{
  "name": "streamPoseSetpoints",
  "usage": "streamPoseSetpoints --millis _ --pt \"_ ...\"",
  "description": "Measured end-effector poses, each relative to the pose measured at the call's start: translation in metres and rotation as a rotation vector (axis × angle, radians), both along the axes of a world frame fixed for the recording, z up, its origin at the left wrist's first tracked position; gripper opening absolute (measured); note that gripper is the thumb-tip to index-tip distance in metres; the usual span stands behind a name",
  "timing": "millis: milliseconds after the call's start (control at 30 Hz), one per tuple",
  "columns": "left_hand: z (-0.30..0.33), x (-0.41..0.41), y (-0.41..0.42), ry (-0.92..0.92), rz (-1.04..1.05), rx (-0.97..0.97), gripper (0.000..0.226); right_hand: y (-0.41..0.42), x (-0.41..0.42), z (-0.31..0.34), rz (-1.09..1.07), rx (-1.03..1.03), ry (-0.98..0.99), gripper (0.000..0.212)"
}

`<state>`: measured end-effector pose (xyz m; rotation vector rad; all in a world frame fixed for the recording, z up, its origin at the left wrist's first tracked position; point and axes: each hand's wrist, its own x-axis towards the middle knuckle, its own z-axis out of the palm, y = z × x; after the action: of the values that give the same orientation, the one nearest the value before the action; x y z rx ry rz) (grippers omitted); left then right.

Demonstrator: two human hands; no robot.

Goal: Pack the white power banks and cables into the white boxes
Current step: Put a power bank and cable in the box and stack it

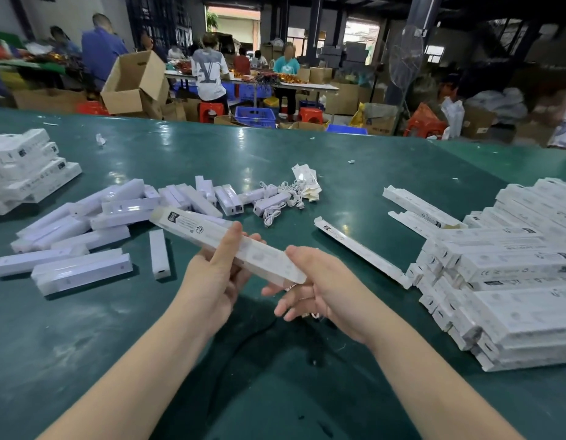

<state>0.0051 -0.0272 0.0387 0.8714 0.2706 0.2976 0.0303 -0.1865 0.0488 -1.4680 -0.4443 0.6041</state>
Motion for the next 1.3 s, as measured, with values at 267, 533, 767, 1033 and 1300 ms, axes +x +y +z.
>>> streamPoseSetpoints --millis 267,533,767,1033,1300 --pt "0.0 0.002 0.007 -0.095 -0.161 -0.069 0.049 0.006 -0.005 -0.001 0.005 0.109 0.355 0.033" --pt "0.001 0.003 0.009 0.104 -0.004 -0.031 0.024 0.015 -0.011 -0.005 0.038 -0.125 0.118 0.042" --pt "-0.005 0.003 0.007 0.179 -0.068 -0.106 0.02 0.014 -0.01 -0.02 -0.065 -0.073 -0.197 0.022" --pt "-0.001 0.003 0.007 0.156 -0.07 -0.237 0.025 0.016 -0.011 -0.018 -0.139 0.041 -0.218 0.018" --pt "0.004 -0.001 0.006 -0.016 -0.147 -0.183 0.014 0.011 -0.009 -0.004 -0.037 0.215 0.328 0.016"
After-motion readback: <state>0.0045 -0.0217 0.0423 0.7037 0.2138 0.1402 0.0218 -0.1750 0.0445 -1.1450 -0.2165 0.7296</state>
